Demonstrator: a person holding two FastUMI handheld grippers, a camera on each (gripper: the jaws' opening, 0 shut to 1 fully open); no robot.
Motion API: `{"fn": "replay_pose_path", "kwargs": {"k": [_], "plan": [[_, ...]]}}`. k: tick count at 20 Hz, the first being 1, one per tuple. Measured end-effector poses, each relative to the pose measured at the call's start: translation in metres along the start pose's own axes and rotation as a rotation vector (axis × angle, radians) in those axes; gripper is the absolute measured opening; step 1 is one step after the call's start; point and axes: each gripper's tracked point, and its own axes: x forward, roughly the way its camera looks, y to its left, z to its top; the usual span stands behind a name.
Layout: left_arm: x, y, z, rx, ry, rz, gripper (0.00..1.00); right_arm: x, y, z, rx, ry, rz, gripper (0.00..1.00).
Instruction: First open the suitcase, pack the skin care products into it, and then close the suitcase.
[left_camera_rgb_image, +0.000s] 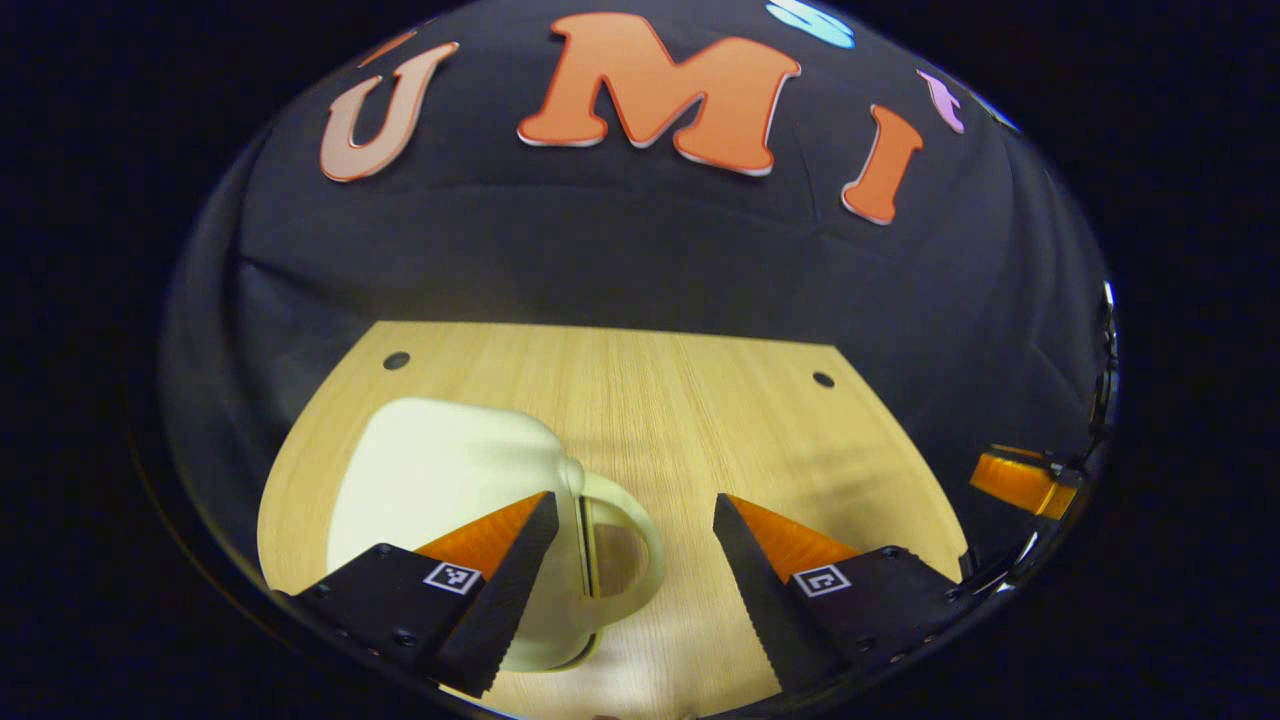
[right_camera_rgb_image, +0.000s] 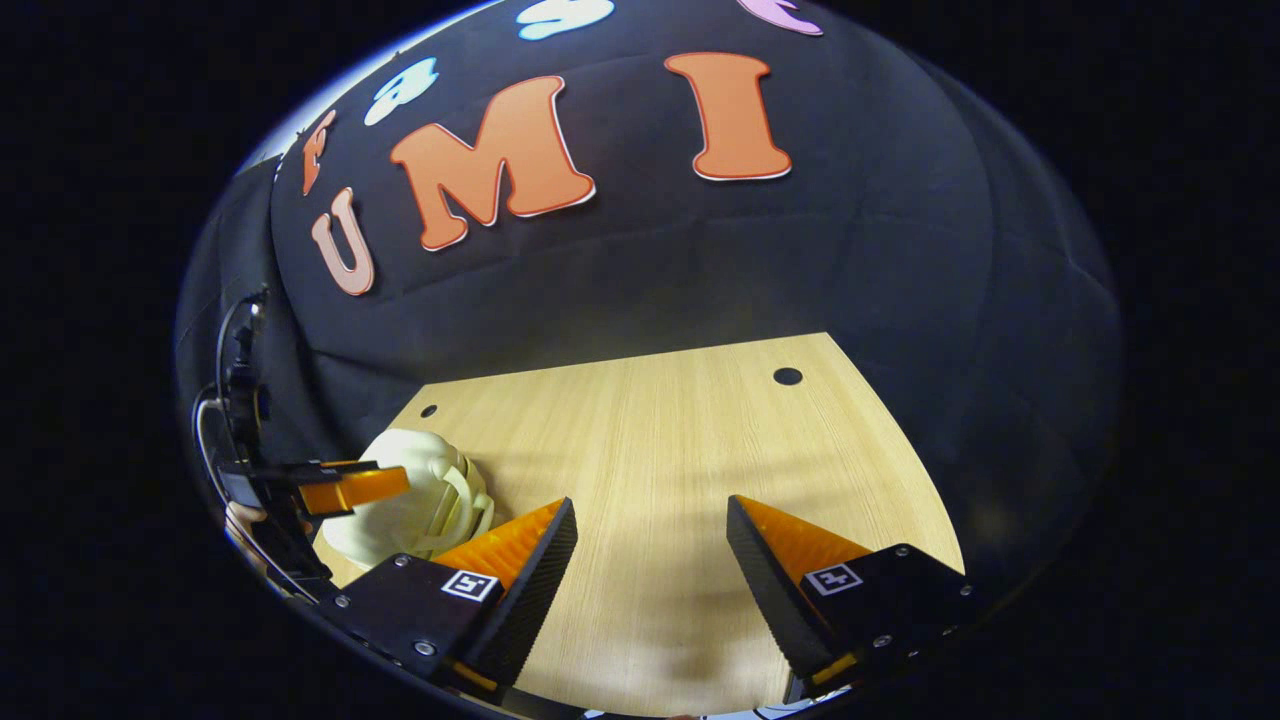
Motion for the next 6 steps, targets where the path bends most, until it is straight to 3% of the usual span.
{"fn": "replay_pose_path", "kwargs": {"k": [3, 6], "plan": [[-0.032, 0.009, 0.042, 0.011, -0.145, 0.019, 0.97, 0.002, 0.016, 0.017, -0.030, -0.063, 0.013, 0.95], [-0.061, 0.014, 0.054, 0.072, -0.282, 0.076, 0.97, 0.000, 0.028, 0.034, -0.058, -0.168, 0.007, 0.95]]}}
